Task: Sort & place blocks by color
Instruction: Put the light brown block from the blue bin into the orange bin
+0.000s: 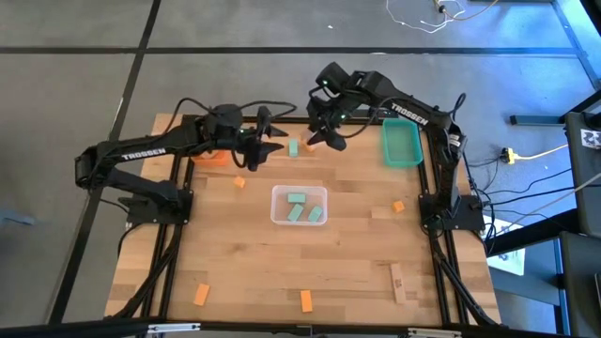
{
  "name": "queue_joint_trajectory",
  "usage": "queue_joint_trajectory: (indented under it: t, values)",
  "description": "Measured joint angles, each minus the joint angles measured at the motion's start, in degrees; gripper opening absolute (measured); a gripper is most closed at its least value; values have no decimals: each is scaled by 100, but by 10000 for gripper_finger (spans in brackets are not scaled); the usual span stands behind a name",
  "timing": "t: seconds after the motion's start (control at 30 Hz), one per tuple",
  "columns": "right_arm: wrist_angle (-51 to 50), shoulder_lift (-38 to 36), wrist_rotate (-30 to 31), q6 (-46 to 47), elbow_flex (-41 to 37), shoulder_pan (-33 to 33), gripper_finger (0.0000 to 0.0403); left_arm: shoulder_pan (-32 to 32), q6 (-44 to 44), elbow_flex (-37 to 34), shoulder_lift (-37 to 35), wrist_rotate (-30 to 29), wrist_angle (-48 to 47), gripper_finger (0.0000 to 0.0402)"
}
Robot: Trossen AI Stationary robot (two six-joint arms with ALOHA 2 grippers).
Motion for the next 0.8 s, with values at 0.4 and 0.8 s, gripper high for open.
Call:
queue_joint_trajectory:
  t: [0.4, 0.8]
  values:
    - [36, 0, 666, 178, 0, 373, 130, -128, 382, 0, 129, 341, 480, 165]
    - [-867, 2, 1183, 501, 0, 473, 130, -124, 964, 0, 646, 682, 552, 165]
